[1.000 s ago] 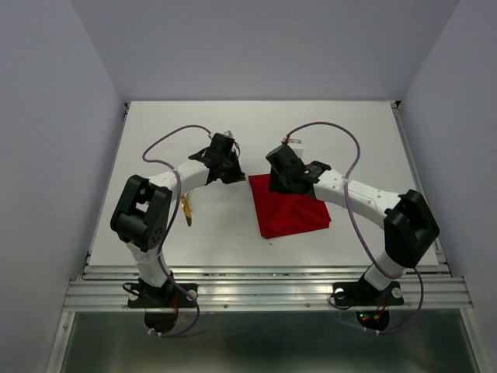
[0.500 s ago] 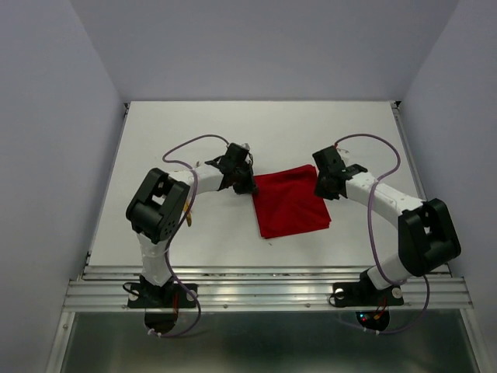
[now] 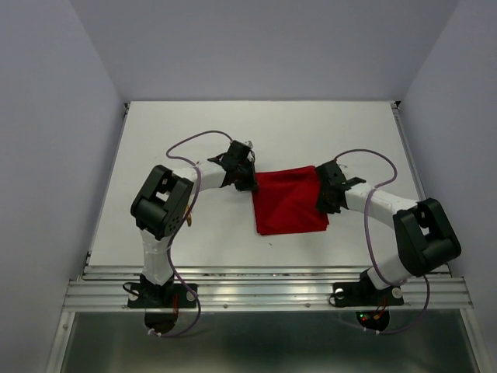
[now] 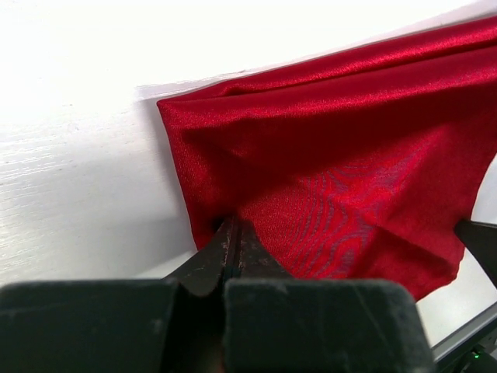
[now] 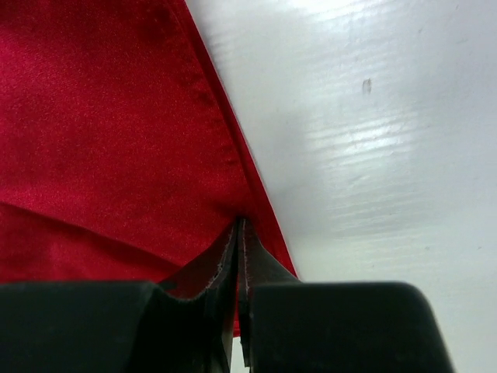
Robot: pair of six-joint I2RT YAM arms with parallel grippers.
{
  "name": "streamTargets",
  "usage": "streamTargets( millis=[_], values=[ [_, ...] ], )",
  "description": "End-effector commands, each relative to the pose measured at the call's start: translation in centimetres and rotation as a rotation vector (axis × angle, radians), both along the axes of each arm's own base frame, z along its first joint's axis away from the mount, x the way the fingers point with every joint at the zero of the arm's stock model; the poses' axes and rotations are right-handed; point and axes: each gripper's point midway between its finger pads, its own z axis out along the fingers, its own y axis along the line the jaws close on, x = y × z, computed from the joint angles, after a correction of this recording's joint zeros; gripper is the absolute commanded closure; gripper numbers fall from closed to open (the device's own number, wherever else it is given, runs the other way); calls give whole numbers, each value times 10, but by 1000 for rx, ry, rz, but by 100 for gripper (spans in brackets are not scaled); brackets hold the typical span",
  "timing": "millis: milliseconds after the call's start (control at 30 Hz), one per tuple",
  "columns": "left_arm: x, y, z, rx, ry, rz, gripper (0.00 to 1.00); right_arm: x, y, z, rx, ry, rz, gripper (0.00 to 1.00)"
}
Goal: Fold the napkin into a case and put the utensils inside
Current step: Smooth out the lower triangle-folded napkin at the center of the board.
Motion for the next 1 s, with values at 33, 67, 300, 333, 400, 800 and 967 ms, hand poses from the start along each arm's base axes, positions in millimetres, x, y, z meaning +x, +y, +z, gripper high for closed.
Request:
streamTargets(
  millis=[33, 67, 300, 333, 400, 800, 967],
  values=[
    [-6, 16, 20, 60, -43, -16, 100, -34, 16, -7, 95, 68, 17, 92],
    [-9, 17, 23, 53, -45, -16, 100, -37, 21, -5, 110, 75, 24, 92],
    [-42, 25, 68, -20, -85, -15, 100, -49, 27, 25, 195, 38, -9, 92],
    [-47, 24, 70, -21, -82, -21, 100, -40, 28, 38, 193, -1, -12, 91],
    [-66, 16, 74, -26, -79, -62, 100, -23, 26, 62, 159, -61, -6, 89],
    [-141, 13, 36, -55, 47, -112, 100, 88, 42, 78, 10, -162, 64, 90],
    [-149, 18, 13, -22, 81, -132, 100, 116, 36, 60, -28, -140, 52, 90]
  ],
)
